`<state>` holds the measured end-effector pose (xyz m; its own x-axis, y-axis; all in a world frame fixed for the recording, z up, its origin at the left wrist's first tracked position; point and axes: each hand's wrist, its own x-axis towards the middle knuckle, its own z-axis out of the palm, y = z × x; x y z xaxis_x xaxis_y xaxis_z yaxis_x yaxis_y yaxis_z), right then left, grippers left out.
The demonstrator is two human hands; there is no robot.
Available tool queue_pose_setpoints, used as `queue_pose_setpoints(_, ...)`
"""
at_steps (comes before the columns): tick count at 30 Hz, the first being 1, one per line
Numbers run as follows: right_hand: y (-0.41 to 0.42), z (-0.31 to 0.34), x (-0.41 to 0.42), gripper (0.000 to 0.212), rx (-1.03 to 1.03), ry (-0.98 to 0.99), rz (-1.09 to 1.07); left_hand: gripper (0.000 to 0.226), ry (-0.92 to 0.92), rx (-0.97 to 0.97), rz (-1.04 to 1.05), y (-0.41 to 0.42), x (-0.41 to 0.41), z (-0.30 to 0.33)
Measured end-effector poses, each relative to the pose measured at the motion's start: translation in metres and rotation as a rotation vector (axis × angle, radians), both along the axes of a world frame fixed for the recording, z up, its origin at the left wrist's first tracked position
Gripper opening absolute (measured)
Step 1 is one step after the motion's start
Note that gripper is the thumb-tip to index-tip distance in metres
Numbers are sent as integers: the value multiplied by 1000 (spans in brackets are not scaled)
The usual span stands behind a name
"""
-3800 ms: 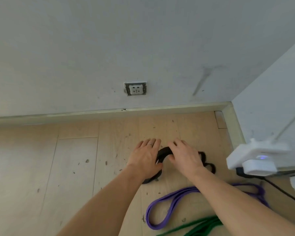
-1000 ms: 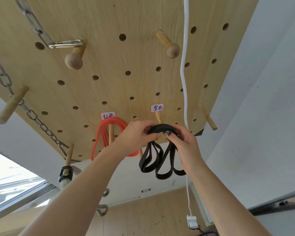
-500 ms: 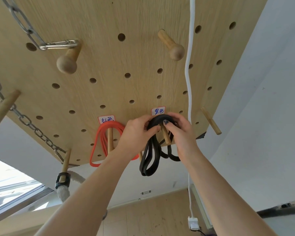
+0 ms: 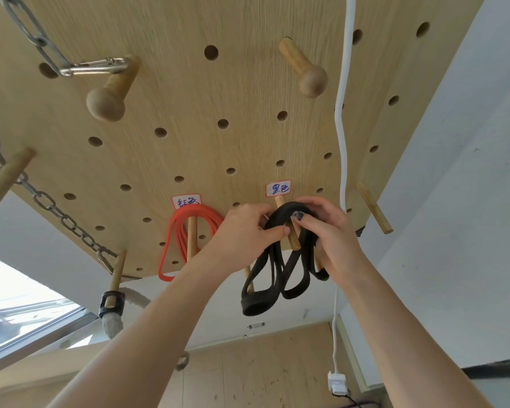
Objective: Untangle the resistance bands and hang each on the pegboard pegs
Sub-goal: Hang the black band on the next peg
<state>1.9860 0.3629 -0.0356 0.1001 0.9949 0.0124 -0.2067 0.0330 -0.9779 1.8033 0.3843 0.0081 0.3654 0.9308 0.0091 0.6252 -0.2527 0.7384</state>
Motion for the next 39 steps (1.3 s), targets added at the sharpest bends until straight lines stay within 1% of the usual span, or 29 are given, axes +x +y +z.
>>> queue_pose_setpoints(2, -1, 1, 3, 27, 8, 6, 3, 11, -27, -39, 12, -3, 6, 3)
queue_pose_setpoints(4, -1, 1, 7, 26, 9, 17, 6, 12, -146, -142, 35, -8, 12, 2)
queue_pose_setpoints(6, -2, 1, 9, 26, 14, 19, 12, 13, -197, -170, 76, -11, 16, 0)
queue_pose_setpoints(8, -1, 0, 8, 26, 16, 9, 12, 13, -190, -143, 82, -9, 16, -3)
queue_pose_setpoints(13, 2, 0, 2, 27, 18, -14, -30, 13, -56, 30, 10, 5, 5, -12)
queue_pose_setpoints(16, 2, -2, -1, 25, 32, -103, -57, 13, -83, 33, -26, 13, -2, -18)
queue_pose_setpoints(19, 2, -3, -5, 25, 48, -141, -70, 13, -91, 24, -34, 19, -5, -24)
queue_pose_setpoints(23, 4, -4, -5, 26, 67, -154, -99, 14, -81, 61, -52, 23, -2, -29)
queue_pose_setpoints(26, 5, -5, -6, 26, 80, -144, -104, 19, -52, 17, -104, 21, -7, -39)
queue_pose_setpoints(28, 5, -5, -7, 26, 83, -130, -101, 24, -19, 4, -102, 20, -9, -44)
queue_pose_setpoints(31, 7, -5, -9, 26, 86, -124, -109, 23, 113, 155, -44, 25, -7, -43)
queue_pose_setpoints(35, 11, -7, -14, 25, 98, -179, -149, 32, 304, 284, -3, 29, -2, -37)
queue_pose_setpoints(37, 14, -8, -17, 24, 110, -215, -172, 39, 414, 418, 30, 24, 0, -35)
queue_pose_setpoints(39, 15, -9, -20, 25, 128, -232, -185, 42, 449, 579, 55, 19, 0, -32)
